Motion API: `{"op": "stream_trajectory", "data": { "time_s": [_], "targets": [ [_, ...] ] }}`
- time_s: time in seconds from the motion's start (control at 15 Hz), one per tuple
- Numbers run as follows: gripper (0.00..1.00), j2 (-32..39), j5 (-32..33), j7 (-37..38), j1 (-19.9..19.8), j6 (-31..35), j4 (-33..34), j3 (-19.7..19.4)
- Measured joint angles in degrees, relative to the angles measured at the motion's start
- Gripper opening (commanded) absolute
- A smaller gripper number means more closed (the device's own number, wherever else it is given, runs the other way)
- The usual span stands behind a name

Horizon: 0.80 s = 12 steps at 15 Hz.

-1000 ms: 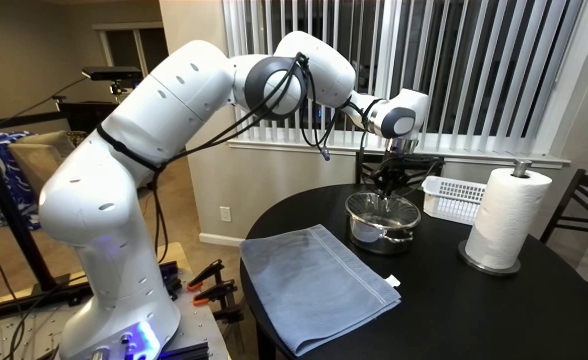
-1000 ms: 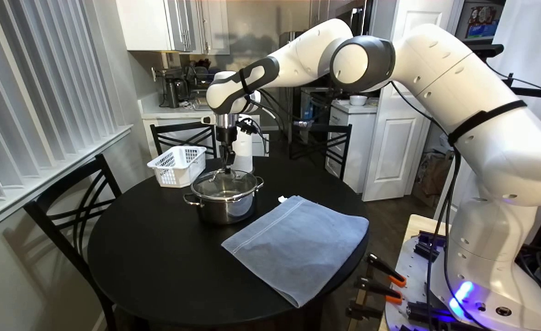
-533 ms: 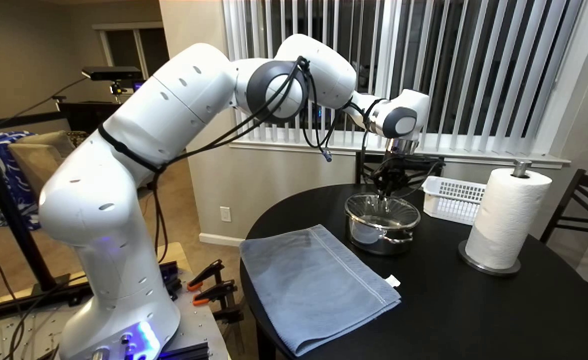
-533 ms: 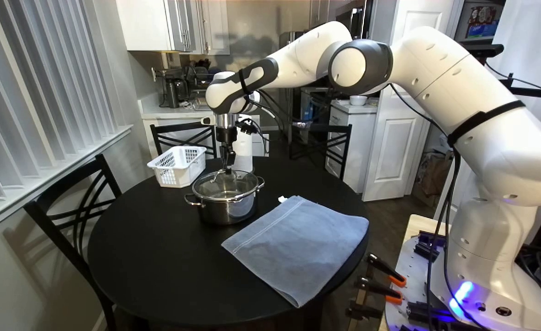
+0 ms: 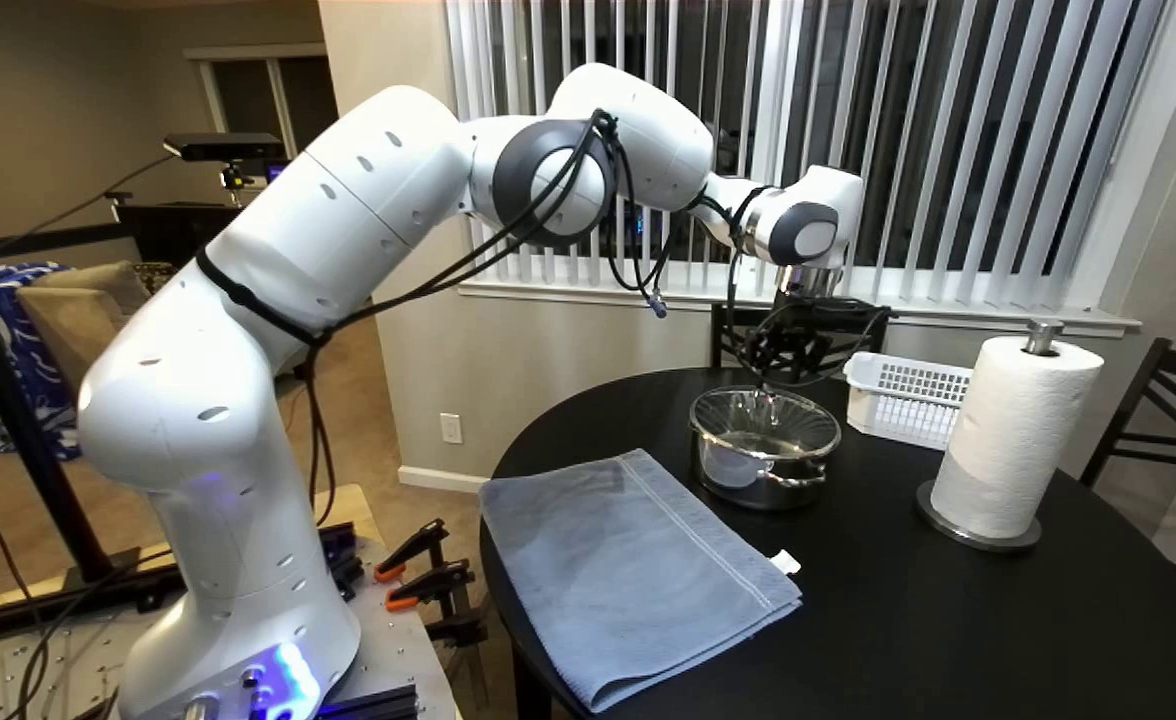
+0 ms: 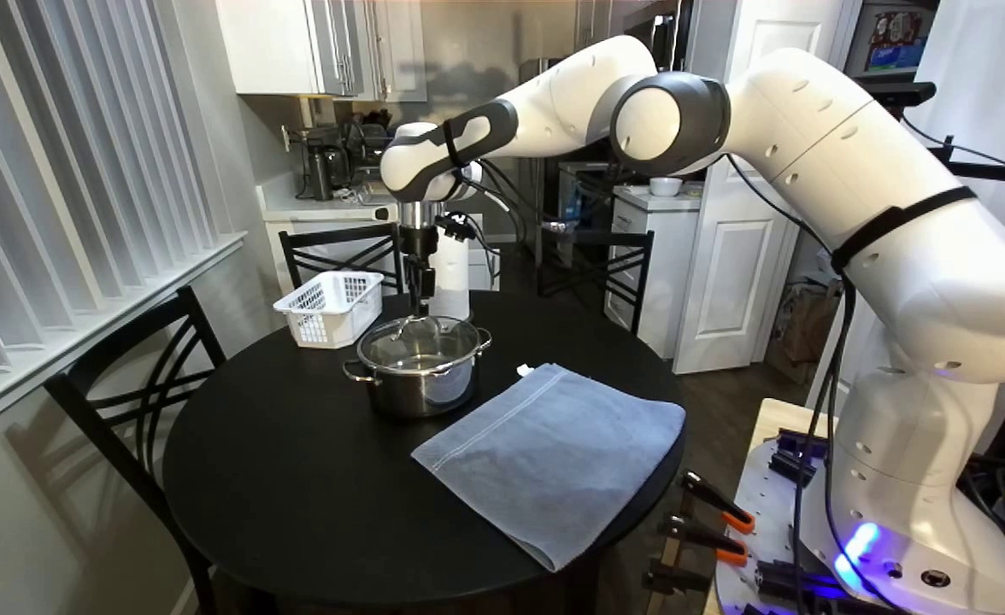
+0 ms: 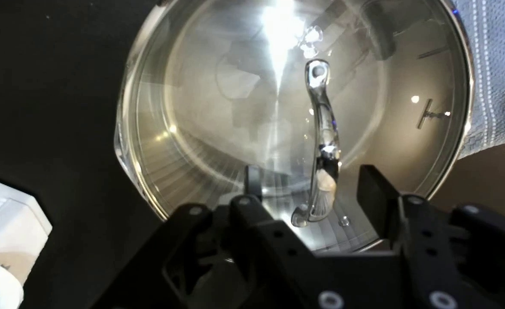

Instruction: Place the lid on the pot

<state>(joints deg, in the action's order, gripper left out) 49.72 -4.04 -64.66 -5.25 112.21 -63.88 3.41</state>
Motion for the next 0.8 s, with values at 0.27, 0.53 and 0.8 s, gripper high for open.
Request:
{"op": "stream_trajectory", "data": {
  "time_s": [0.27,0.53,0.8],
  "targets": [
    [1.0,-4.06,0.1,0.0,-0.23,2.75,-6.38,-0.52],
    [1.0,-7.37,0.62,0.0,-0.51,3.84,-11.47,-0.57],
    [1.0,-7.96,0.67,0.0,-0.51,4.16,-12.4,-0.58]
  ]
}}
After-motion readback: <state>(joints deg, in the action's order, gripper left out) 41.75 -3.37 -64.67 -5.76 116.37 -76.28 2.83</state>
